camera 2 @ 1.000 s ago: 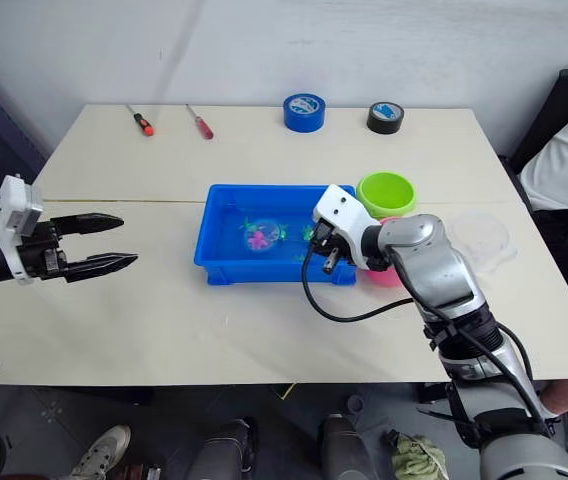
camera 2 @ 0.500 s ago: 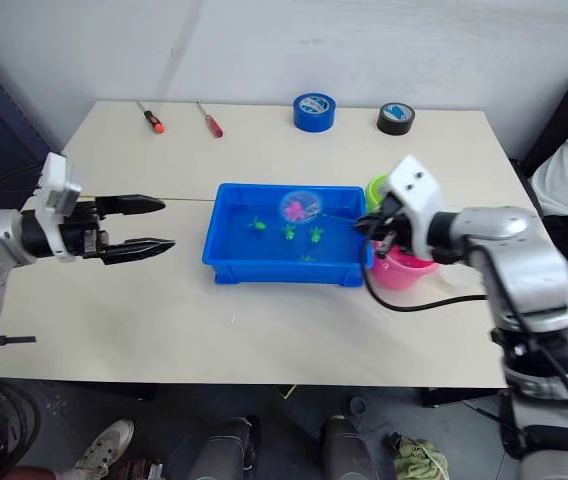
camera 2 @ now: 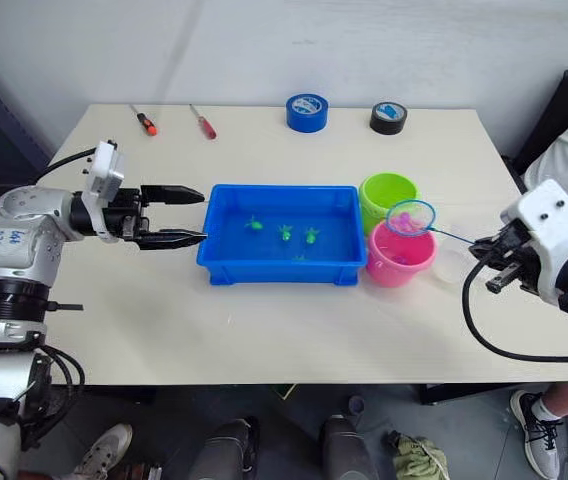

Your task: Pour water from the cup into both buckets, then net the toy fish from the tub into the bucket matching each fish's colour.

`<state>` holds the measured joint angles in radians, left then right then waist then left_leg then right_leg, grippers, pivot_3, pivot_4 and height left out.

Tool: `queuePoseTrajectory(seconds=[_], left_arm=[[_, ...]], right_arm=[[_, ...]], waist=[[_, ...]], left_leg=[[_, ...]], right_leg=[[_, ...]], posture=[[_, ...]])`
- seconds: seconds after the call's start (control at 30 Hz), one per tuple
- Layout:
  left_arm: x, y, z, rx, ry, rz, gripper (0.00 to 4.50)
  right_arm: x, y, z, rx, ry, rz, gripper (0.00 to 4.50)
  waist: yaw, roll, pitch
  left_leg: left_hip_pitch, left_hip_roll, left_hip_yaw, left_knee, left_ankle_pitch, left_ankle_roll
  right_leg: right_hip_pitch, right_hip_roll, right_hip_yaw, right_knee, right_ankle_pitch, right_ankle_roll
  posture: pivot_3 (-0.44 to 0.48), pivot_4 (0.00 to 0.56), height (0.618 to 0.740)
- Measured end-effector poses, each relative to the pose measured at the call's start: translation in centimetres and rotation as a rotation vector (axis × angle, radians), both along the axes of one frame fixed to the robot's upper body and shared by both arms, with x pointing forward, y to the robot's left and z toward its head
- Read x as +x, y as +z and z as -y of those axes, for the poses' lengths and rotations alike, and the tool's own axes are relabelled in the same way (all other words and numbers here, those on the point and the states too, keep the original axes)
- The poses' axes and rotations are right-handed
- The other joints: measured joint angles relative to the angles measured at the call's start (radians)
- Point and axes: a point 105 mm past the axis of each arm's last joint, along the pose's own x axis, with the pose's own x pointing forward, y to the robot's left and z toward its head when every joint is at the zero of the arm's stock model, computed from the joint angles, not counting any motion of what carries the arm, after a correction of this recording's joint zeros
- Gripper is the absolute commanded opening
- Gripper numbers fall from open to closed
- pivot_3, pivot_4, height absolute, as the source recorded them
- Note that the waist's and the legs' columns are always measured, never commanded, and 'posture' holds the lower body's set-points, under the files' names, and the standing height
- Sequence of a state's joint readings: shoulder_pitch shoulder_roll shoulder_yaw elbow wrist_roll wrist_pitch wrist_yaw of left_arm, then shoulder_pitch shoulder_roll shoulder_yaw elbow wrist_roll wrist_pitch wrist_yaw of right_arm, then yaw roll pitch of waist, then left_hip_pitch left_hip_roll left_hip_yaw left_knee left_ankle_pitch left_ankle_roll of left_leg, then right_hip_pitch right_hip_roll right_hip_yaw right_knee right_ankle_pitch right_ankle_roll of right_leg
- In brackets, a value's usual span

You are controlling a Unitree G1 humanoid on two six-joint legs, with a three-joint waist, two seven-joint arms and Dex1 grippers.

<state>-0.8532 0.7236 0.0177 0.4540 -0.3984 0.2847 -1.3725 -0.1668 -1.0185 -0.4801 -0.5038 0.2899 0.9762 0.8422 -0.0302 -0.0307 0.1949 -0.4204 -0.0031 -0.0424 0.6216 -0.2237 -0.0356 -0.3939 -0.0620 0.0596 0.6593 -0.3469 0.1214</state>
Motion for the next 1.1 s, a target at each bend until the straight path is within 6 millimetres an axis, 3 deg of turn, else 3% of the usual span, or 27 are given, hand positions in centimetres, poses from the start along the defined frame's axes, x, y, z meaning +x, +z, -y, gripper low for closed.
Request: queuePoseTrajectory(seconds=[0.17,0.5,0.9,1.1], left_arm=[[0.1,0.0,-0.1,0.005,-0.010,-0.001,4.31],[0.1,0.0,-0.7,0.029,0.003,0.002,4.31],[0.1,0.0,-0.9,0.035,0.011,0.001,4.31],[0.2,0.0,-0.9,0.034,0.017,0.002,4.31]], right_arm=[[0.6,0.0,0.5,-0.215,-0.015,0.088,0.00],[-0.7,-3.1,0.3,-0.679,0.135,0.156,0.00],[-0.6,-2.5,0.5,-1.195,0.232,0.432,0.00],[-0.8,-3.0,-0.1,-1.324,0.295,0.522,0.00]], waist=[[0.003,0.000,0.000],[0.003,0.000,0.000],[0.003,0.000,0.000],[0.002,0.000,0.000]], left_leg=[[0.000,0.001,0.000,0.000,0.000,0.000],[0.000,-0.001,0.000,0.001,0.000,0.000],[0.000,-0.001,0.000,0.003,0.001,-0.001],[0.000,-0.001,0.001,0.003,0.001,-0.001]], right_leg=[[0.000,0.000,-0.001,0.000,0.000,0.000],[0.001,0.001,-0.001,0.000,0.000,0.000],[0.002,0.001,-0.001,0.001,0.000,0.000],[0.002,0.001,-0.001,0.002,0.000,0.000]], posture=[[0.000,0.150,0.734],[0.000,0.150,0.734],[0.000,0.150,0.734],[0.000,0.150,0.734]])
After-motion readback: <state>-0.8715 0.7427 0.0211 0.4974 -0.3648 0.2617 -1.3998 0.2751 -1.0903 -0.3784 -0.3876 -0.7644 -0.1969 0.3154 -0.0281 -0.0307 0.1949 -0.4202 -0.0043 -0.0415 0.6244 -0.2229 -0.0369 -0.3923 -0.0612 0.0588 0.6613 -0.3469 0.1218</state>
